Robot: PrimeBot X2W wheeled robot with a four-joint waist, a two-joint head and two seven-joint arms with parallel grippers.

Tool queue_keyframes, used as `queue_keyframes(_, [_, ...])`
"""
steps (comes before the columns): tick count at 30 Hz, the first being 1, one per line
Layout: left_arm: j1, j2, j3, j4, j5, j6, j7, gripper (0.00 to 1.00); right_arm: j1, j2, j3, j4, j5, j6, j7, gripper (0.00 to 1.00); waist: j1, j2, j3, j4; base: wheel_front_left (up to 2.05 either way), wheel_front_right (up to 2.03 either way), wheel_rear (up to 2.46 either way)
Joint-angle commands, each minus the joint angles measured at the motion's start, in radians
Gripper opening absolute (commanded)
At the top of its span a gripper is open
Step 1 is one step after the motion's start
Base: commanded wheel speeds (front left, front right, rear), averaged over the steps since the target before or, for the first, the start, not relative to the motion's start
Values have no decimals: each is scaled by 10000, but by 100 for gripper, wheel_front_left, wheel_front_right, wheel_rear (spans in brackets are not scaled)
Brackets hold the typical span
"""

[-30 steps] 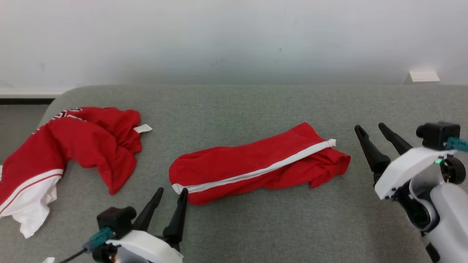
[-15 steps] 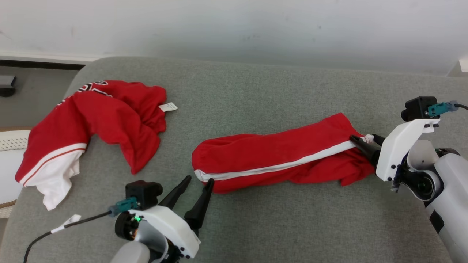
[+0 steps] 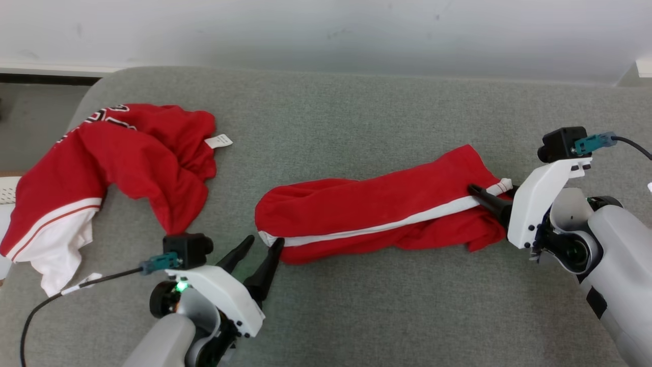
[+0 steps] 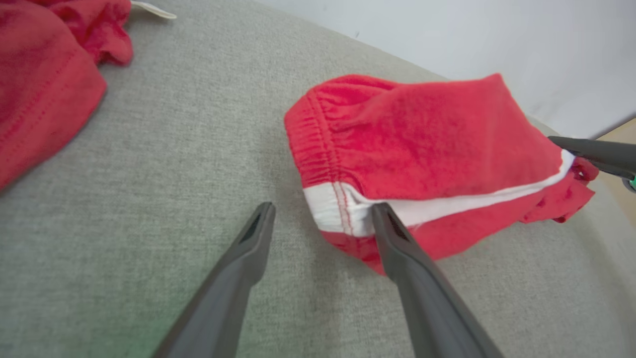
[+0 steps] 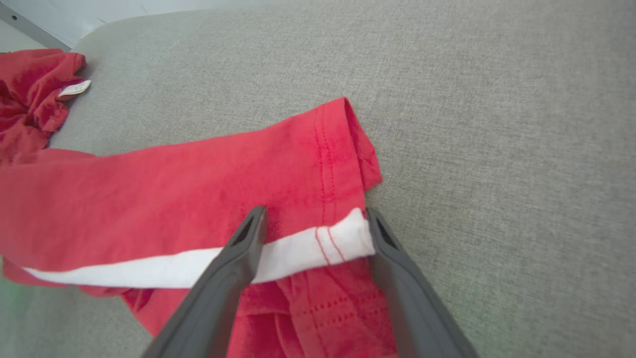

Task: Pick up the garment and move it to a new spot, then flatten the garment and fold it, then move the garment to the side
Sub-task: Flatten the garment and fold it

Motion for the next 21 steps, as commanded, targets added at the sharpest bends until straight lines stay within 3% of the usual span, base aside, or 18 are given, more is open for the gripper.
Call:
queue_keyframes(1, [-161, -28, 18, 146, -182, -21, -40, 100, -195, 9, 98, -43, 97, 3, -100, 97, -1, -1, 15, -40, 0, 0, 0])
queue_keyframes(2, [-206, -22, -32, 215, -282, -21, -51, 100, -187, 14, 186, -60, 163, 3, -142, 93, -1, -1, 16, -51, 0, 0, 0])
queue_keyframes(3, [-252, 4, -103, 262, -356, -21, -64, 100, -180, 13, 276, -81, 226, 3, -171, 76, -1, -1, 15, -60, 0, 0, 0])
queue_keyframes(4, [-293, 42, -209, 278, -438, -20, -60, 100, -181, 5, 356, -92, 298, 3, -178, 53, -1, -1, 9, -71, 0, 0, 0])
queue_keyframes(5, [-328, 74, -338, 257, -516, -20, -78, 100, -197, -7, 448, -124, 377, 3, -198, 43, -1, -1, 2, -82, 0, 0, 0])
queue_keyframes(6, [-367, 91, -411, 232, -578, -20, -123, 100, -221, -27, 540, -177, 446, 3, -233, 11, -1, -1, -2, -92, 0, 0, 0])
queue_keyframes(7, [-409, 135, -483, 229, -631, -20, -205, 75, -243, -41, 627, -245, 501, 3, -322, 0, -1, -1, -14, -99, 0, 0, 0])
queue_keyframes(8, [-455, 180, -583, 214, -661, -20, -296, 42, -254, -71, 692, -292, 558, 3, -390, 0, -1, -1, -31, -103, 0, 0, 0])
queue_keyframes(9, [-487, 201, -666, 200, -736, -20, -400, 0, -261, -97, 777, -316, 622, 3, -444, 0, -1, -1, -59, -108, 0, 0, 0])
queue_keyframes(21, [-257, 684, -1144, 124, -1243, -21, -1044, 0, 182, -452, 1231, -858, 1576, 3, -2036, 0, -1, -1, -943, -291, 0, 0, 0])
